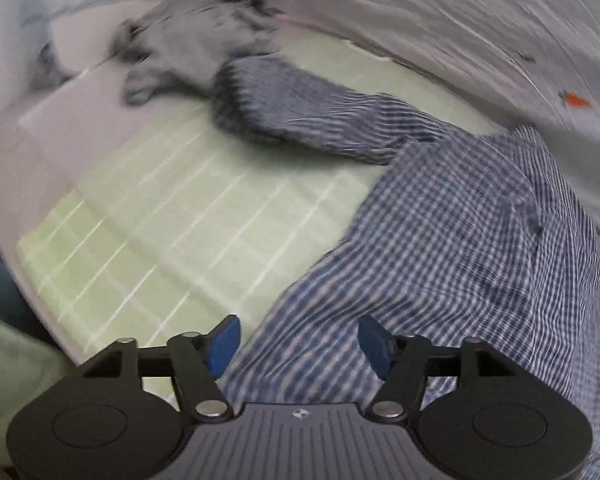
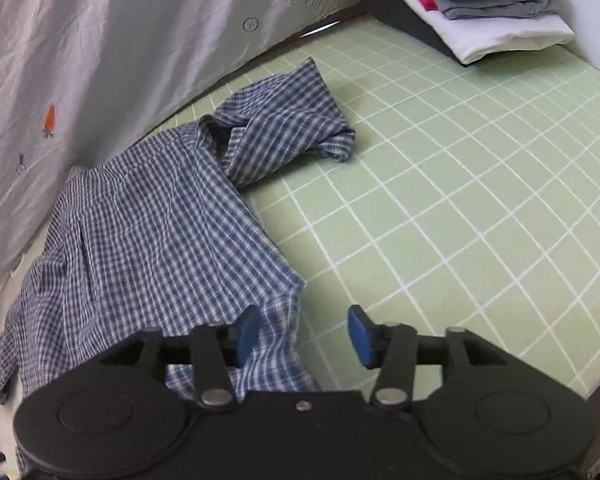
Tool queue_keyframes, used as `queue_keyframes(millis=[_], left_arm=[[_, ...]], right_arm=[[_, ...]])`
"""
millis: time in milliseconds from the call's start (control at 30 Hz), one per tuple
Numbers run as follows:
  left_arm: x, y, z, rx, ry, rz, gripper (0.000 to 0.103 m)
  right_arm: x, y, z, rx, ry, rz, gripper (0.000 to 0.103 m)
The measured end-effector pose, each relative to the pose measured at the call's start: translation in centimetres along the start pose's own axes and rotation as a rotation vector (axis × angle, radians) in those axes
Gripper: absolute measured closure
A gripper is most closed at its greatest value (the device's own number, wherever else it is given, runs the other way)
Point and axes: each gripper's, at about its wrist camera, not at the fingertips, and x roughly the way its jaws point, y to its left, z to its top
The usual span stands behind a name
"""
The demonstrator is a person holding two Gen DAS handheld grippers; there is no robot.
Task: Fold clothes
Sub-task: 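Lay the shirt down and open both grippers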
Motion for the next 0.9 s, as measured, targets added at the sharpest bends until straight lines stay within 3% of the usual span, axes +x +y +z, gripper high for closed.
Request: queue_keyframes(millis=[67,100,233,400,567,667,900], left_arm=[[0.7,-1.6,-0.3,0.062,-0.001,0.005,0.025],[1.2,-2.5,-0.4,0.1,0.012,0.014,0.025],[2.6,-4.6,-1.2,0.203,0.046,0.063,0.025],[3.1,-3.3,-1.8,0.176,0.067,0.065,0.025],[2.3,-3.1,-1.8,0.176,0.038,0.053,0.024],[2.4,-3.9,-1.0,0.177,0.023,0.038,0.022],[3.6,-6.9,2.4,0.207,-0.014,-0.012,0.022]], right_arm=[[0.5,0.4,0.1,-0.017,-0.004,0.002,0.02],[0.7,0.8,0.0,-0.04,0.003,0.002,0.016],[0.6,1.0,-0.7,-0.055,0.008,0.007,0.015],[0.3,0.4,-1.9,-0.036,0.005,0.015,0.015],[-0.7,-0.3,-1.9,-0.018,-0.043,-0.005,0.014],[-0.8,0.6,-0.7,-0.078,-0.105,-0.01,0.002],[1.5,5.4,3.4,-0.24,-0.188,0.038,0.0]])
